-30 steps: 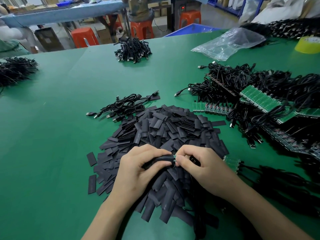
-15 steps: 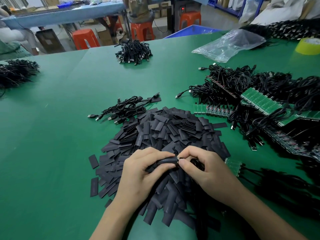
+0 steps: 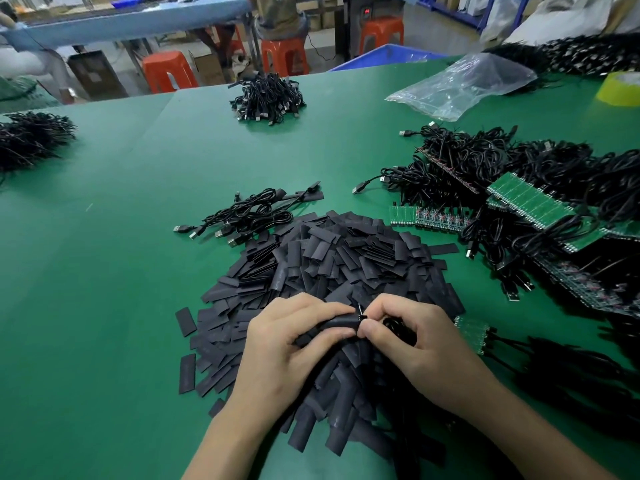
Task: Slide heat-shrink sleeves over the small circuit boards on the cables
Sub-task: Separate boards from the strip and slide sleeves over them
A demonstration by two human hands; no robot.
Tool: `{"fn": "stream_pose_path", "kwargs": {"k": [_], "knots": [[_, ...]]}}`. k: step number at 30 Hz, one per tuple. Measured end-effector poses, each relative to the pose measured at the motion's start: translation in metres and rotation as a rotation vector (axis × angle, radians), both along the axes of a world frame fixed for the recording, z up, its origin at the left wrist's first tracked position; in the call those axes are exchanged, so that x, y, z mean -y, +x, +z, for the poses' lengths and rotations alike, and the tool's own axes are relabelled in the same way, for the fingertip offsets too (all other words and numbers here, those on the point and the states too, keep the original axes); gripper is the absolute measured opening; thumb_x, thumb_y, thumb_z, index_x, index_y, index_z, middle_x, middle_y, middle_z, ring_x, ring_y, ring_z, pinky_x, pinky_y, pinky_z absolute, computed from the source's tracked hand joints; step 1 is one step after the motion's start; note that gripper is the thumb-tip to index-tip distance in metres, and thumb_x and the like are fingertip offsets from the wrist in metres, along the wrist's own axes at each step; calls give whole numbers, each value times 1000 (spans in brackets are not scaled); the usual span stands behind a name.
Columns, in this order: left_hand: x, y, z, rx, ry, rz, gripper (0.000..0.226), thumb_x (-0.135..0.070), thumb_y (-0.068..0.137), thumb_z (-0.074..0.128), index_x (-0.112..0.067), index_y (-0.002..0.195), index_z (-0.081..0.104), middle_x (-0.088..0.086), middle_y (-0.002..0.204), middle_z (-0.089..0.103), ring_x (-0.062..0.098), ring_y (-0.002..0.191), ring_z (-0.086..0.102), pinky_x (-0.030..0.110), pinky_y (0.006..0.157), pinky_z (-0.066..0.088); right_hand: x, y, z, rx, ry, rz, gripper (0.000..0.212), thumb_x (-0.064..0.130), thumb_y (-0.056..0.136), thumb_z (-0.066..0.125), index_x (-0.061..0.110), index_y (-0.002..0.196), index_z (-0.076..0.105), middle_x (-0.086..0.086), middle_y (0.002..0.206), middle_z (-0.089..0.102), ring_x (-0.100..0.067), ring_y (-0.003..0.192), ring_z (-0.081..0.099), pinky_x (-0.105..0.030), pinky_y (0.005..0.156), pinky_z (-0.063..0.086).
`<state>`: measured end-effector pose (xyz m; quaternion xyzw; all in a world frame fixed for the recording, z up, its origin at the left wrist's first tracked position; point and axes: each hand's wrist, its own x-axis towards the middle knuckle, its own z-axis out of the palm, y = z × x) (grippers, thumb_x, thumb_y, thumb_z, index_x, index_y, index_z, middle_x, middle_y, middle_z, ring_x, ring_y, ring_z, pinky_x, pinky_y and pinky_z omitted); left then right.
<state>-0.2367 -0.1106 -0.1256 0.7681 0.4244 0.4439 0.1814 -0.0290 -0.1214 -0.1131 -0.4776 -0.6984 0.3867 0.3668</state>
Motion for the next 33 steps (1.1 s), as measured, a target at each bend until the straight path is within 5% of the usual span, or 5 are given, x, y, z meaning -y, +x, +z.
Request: {"fn": "stream_pose_path", "kwargs": {"k": [7,16,26,33], "knots": [[3,8,3,150,14,192,36,-28,78,87,-21,112,75,-12,92,69,12,84,67,15,80,48,2,-1,3,-123,-53,-27,29,49,93,56,23,89,68,-11,63,54,-31,56,50,-44,53,40],[6,12,-1,182,103,262,21,-25,82,83,-15,99,78,-8,91,75,10,83,71,23,76,54,4,-3,2,-152,-41,-31,27,43,95,58,19,84,64,-8,60,51,-9,52,45,-26,50,37],[3,11,-2,129,130,251,18,-28,86,79,-13,94,79,-10,92,73,3,87,69,15,80,49,4,-1,2,-126,-33,-50,23,35,98,61,18,82,62,-11,59,50,-19,49,43,-35,49,35],[6,16,0,309,-25,273,18,-27,84,79,-26,102,79,-17,97,76,9,90,73,15,81,52,7,-6,3,-97,8,-41,23,31,99,62,26,78,58,-8,62,52,-31,54,47,-45,51,37]]}}
